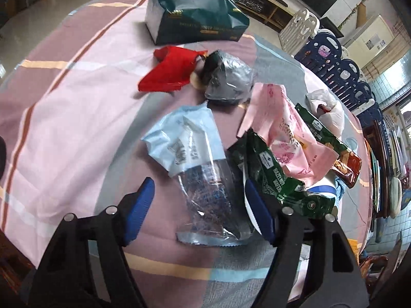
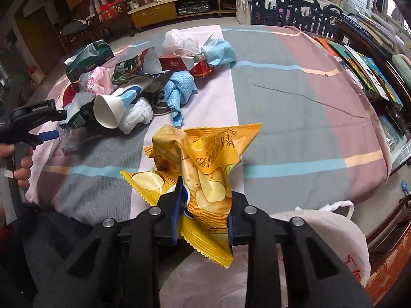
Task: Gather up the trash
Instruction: 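Grasp the yellow chip bag with the right tool while the left tool grasps the clear plastic bag, then lift the yellow chip bag with the right tool while the left tool lifts the clear bag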
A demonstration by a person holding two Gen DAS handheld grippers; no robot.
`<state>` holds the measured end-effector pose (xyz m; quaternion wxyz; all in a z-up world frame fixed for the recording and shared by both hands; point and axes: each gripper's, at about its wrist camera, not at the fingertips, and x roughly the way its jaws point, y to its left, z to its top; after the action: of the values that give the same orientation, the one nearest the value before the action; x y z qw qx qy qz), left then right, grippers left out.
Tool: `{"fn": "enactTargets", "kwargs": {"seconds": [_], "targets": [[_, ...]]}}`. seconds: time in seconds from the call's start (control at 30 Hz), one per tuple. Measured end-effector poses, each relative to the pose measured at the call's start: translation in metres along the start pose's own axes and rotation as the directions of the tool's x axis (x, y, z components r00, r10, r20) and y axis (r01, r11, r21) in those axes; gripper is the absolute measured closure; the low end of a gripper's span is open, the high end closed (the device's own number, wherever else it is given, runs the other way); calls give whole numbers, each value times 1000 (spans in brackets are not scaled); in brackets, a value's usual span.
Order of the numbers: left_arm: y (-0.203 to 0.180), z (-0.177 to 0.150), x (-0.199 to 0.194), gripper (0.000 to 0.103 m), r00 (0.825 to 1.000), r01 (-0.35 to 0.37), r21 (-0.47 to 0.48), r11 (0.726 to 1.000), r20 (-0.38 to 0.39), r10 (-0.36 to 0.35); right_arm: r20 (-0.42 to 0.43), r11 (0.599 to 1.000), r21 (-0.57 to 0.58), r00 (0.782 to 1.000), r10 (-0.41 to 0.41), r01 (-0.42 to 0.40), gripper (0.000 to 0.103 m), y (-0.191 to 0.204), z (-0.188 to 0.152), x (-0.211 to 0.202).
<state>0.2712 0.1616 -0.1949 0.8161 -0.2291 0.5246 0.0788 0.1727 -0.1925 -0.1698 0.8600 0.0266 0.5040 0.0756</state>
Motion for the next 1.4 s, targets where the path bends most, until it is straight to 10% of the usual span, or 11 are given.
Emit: {"fn": "enactTargets", "kwargs": {"seconds": [0.07,0.2,0.53,1.4], "targets": [[-6,-5,6,62,1000,5,32,999,-16,-5,10,1000,-2,1000,-10,10,75,2,-2,-1],[-7,-13,-9,81,998,20,53,998,57,-23,41,1000,8,999,-14,14,77,3,0,-11],[-11,-31,-88,81,955,-126,130,983,283,85,85,1000,3,996,-15,14,78,16,1,-30],[58,-76,-83,74,970,-7,49,999,242,-5,33,988,-28,988,-154,155,77,68,2,-5]]}}
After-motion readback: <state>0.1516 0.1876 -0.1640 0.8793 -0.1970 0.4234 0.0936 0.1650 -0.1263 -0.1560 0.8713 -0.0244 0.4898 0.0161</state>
